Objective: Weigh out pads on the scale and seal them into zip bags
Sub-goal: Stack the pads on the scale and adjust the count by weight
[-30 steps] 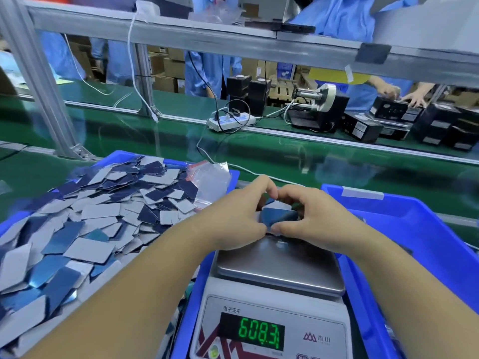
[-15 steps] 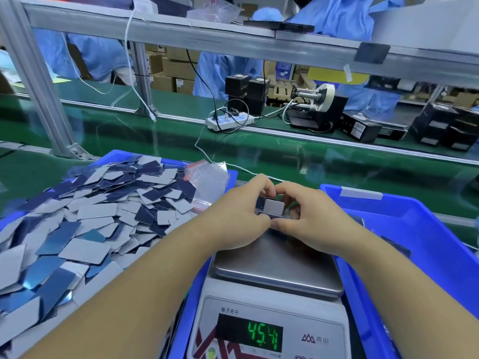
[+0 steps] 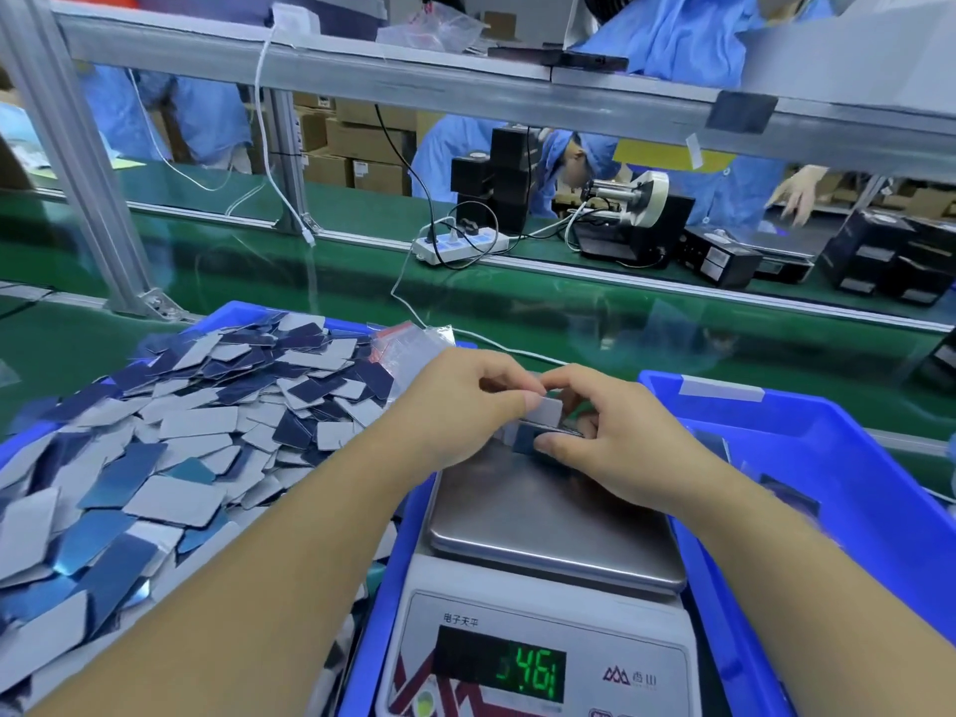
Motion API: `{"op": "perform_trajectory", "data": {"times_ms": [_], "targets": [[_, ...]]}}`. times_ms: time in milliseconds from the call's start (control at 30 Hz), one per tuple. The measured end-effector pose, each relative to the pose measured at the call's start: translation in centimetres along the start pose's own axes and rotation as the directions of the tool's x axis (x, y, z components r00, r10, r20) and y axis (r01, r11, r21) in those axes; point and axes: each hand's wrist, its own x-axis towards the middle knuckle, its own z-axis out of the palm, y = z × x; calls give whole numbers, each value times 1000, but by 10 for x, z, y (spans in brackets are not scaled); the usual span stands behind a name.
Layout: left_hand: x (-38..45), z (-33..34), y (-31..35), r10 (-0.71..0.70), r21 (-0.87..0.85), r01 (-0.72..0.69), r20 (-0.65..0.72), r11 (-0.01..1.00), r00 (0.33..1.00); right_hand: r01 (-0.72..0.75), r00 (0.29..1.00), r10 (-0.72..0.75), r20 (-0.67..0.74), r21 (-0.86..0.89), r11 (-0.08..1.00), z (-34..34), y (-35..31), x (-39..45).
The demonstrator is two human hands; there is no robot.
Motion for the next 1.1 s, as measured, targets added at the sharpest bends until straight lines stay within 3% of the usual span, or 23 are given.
{"op": "perform_trajectory", "data": {"times_ms": [100, 233, 300, 367, 533, 733, 900, 1000, 1100], "targets": [[0, 0, 0, -126, -269, 129, 27, 954, 992, 20, 1000, -20, 1, -5, 1000, 3, -1, 0], [1, 5, -1, -148, -439, 158, 57, 884, 987, 42, 999, -42, -7, -82, 996, -3, -1, 1], [3, 5, -2, -119, -375, 114, 12, 920, 993, 64, 997, -68, -33, -102, 993, -8, 0, 2], [4, 3, -5, -57, -178, 50, -36, 983, 998, 60, 998, -62, -21, -96, 994, -10, 1, 2], [6, -10, -8, -30, 88, 32, -19, 996, 999, 21, 1000, -22, 0, -120, 993, -2, 6, 2], [6, -21, -13, -173, 184, 170, -2, 968, 985, 38, 998, -26, 55, -230, 972, 0, 7, 3], [3, -16, -9, -119, 320, 116, -9, 940, 993, 26, 996, -1, 84, -297, 955, 0, 6, 2], [-1, -7, -2, -56, 227, 54, 4, 973, 998, 71, 997, -59, 50, -291, 954, 1, 3, 1], [-6, 5, 5, -40, 159, 18, 135, 987, 990, 73, 997, -61, 53, -275, 958, 2, 1, 2]]}}
